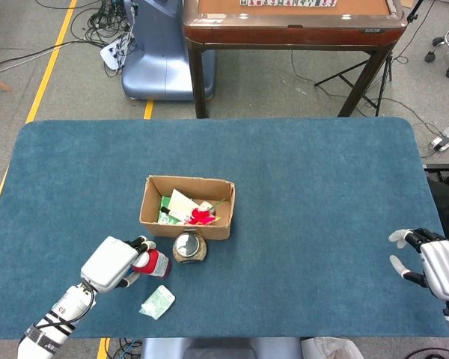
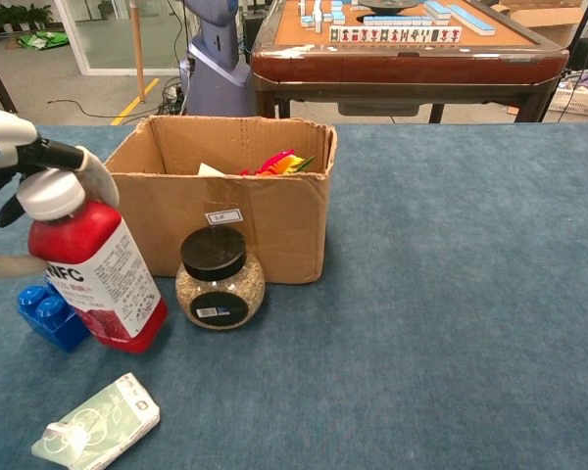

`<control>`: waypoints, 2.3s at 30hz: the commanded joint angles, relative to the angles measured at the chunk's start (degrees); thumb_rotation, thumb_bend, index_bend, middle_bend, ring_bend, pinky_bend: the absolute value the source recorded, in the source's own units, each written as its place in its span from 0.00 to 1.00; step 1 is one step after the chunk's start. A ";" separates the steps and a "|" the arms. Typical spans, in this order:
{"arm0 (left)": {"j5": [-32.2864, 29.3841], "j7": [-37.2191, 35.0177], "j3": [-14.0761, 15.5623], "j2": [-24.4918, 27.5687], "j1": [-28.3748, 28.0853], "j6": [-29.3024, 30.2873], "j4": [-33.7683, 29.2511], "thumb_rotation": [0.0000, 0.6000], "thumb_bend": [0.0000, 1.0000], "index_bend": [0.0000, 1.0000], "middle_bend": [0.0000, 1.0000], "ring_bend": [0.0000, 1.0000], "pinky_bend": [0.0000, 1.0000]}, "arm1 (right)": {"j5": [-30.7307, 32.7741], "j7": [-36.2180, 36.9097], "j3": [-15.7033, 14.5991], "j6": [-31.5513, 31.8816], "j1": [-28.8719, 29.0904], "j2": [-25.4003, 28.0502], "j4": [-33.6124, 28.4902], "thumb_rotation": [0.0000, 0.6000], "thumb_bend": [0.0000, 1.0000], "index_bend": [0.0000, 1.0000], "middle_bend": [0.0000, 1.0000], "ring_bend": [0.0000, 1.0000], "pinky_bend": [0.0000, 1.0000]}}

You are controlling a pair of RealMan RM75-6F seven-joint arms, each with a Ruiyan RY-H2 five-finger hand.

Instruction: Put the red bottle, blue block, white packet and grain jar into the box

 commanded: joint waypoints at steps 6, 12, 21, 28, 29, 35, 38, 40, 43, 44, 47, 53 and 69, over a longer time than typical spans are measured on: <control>0.68 5.34 1.25 6.46 2.33 3.51 -6.94 1.00 0.26 0.65 0.67 0.62 0.78 | -0.53 -0.08 -0.19 0.16 -0.05 -0.03 -0.21 1.00 0.29 0.45 0.53 0.43 0.58; 1.98 8.35 1.52 10.87 4.37 6.91 -11.62 1.00 0.26 0.66 0.67 0.62 0.78 | -1.03 -0.07 -0.33 0.40 -0.11 -0.02 -0.29 1.00 0.29 0.45 0.53 0.43 0.58; 6.98 7.91 1.32 15.83 7.22 10.61 -12.27 1.00 0.26 0.67 0.69 0.63 0.78 | -1.11 0.17 -0.32 0.50 -0.11 0.03 -0.30 1.00 0.29 0.45 0.53 0.43 0.58; 10.02 6.42 -0.07 18.41 9.80 15.05 -12.27 1.00 0.26 0.67 0.69 0.63 0.78 | -1.36 0.12 -0.40 0.67 -0.18 0.09 -0.43 1.00 0.29 0.45 0.53 0.43 0.58; 10.40 6.16 -0.44 18.65 10.07 15.63 -12.27 1.00 0.26 0.67 0.69 0.63 0.78 | -1.36 0.09 -0.40 0.66 -0.17 0.08 -0.44 1.00 0.29 0.45 0.53 0.43 0.58; 11.53 4.16 -3.09 17.66 10.01 17.25 -12.27 1.00 0.26 0.67 0.69 0.63 0.78 | -1.24 -0.07 -0.46 0.24 -0.04 -0.11 -0.31 1.00 0.29 0.45 0.53 0.43 0.58; 10.98 3.44 -5.04 16.18 8.95 17.07 -12.27 1.00 0.26 0.68 0.69 0.63 0.78 | -1.18 -0.13 -0.47 0.06 0.04 -0.21 -0.25 1.00 0.29 0.45 0.53 0.43 0.58; 9.85 3.52 -6.37 14.97 7.82 16.22 -12.27 1.00 0.26 0.68 0.69 0.63 0.78 | -1.11 -0.13 -0.44 0.00 0.08 -0.25 -0.18 1.00 0.29 0.45 0.53 0.43 0.58; 7.12 4.53 -8.56 12.97 5.81 14.95 -12.27 1.00 0.26 0.68 0.69 0.63 0.79 | -0.98 -0.05 -0.40 -0.08 0.11 -0.27 -0.11 1.00 0.29 0.45 0.53 0.43 0.58; 6.15 4.86 -9.28 12.30 5.17 14.67 -12.27 1.00 0.26 0.68 0.69 0.63 0.79 | -0.95 -0.01 -0.38 -0.07 0.11 -0.25 -0.10 1.00 0.29 0.45 0.53 0.43 0.58; 2.52 6.13 -11.56 10.04 2.88 13.61 -12.27 1.00 0.26 0.68 0.69 0.63 0.79 | -0.87 0.15 -0.30 0.02 0.11 -0.18 -0.06 1.00 0.29 0.45 0.53 0.43 0.58; -4.28 10.25 -14.15 5.94 -2.03 10.32 -11.39 1.00 0.26 0.68 0.69 0.63 0.79 | -0.73 0.55 -0.25 0.01 0.12 -0.02 0.03 1.00 0.29 0.45 0.53 0.43 0.58; -19.40 20.35 -15.93 -5.04 -12.05 8.29 -1.99 1.00 0.26 0.65 0.69 0.62 0.79 | -0.68 0.98 -0.34 -0.42 0.30 0.06 0.13 1.00 0.29 0.45 0.53 0.43 0.58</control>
